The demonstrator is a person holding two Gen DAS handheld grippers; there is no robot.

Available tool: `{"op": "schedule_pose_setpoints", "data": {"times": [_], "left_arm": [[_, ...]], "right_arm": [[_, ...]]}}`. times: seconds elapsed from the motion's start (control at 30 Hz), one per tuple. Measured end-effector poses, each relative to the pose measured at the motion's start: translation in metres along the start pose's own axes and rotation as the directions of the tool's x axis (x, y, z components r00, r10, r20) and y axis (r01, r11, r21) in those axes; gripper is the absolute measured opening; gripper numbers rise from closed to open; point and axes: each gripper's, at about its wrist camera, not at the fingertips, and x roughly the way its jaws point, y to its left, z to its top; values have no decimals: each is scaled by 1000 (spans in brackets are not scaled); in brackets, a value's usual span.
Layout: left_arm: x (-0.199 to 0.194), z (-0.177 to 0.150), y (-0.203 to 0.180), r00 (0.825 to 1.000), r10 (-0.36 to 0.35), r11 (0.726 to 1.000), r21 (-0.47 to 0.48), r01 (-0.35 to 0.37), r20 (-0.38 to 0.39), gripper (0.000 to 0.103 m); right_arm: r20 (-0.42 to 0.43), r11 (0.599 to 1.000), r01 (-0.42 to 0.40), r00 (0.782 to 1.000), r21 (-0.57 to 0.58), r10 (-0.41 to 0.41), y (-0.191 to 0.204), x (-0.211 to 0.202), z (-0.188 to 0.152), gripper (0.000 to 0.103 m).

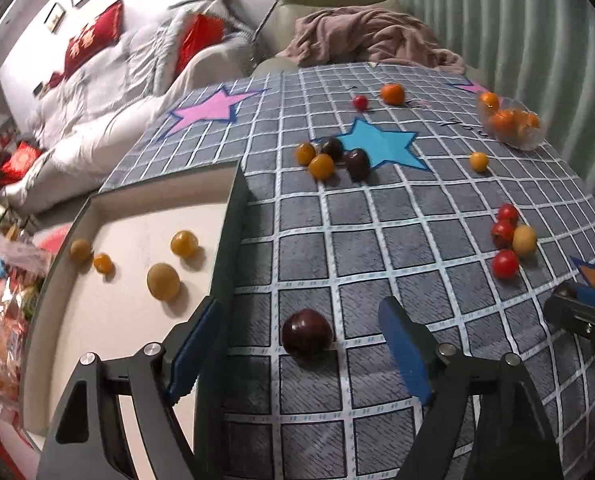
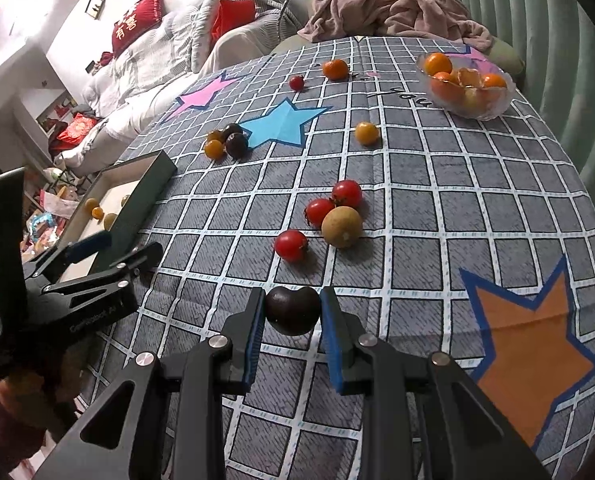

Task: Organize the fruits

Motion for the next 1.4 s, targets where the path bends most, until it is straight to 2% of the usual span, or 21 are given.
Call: {"op": "schedule_pose_setpoints", "data": {"times": [0.27,0.33,0.4,0.43,0.47,0.5,0.73,0.93,1.07,1.17,1.2,1.23,1.27,1.3,1.33,1.4], "left_arm": [[14,1,-8,999,31,999,43,-30,-26,81],[19,2,-11,999,36,998,51,-34,-33,66],[21,3,-13,999,16,999,42,-14,-40,45],[21,4,-14,999,10,999,39,-9,-46,42],[21,4,-16,998,32,998,47,-29,-45,33],[21,4,-17,997,55,997,61,-53,-44,30],[7,5,3,998,-29,999,-42,26,-58,25],[-7,6,10,999,-48,998,-48,47,-24,25],[-3,3,11,997,-61,998,-33,59,-39,25],[1,-1,8,998,-49,999,-26,48,-40,25],[2,-1,8,997,-58,998,-29,57,-41,30],[3,-1,7,997,-62,998,-31,61,-41,41],[2,0,6,998,-51,998,-31,50,-28,75],[0,0,6,1000,-31,999,-31,31,-4,87],[-2,2,4,999,-27,999,-23,28,31,87],[1,6,-3,1000,-5,1000,11,4,26,87]], "right_arm": [[-2,1000,-10,1000,9,11,-1,0,-4,30],[-3,1000,-12,1000,15,12,-3,1,-4,30],[-4,1000,-13,1000,20,13,-4,1,-4,30],[-4,1000,-15,1000,23,15,-5,0,-4,30],[-4,1000,-16,1000,24,16,-5,0,-3,30],[-3,1000,-17,1000,24,17,-5,-1,-3,30],[3,1000,-17,1000,24,17,-4,-7,6,30],[17,1000,-7,1000,1,7,7,-12,12,30],[13,1000,-6,1000,-7,6,13,-12,11,30],[7,1000,-7,1000,-11,7,15,-11,9,30],[6,1000,-7,1000,-11,7,15,-10,9,30],[7,1000,-6,1000,-11,6,15,-11,9,30],[7,1000,-6,1000,-10,6,15,-11,9,30],[8,1000,-6,1000,-8,6,14,-11,9,30],[9,1000,-6,1000,-4,6,13,-10,9,30],[8,1000,-6,1000,2,6,11,-9,9,30]]}}
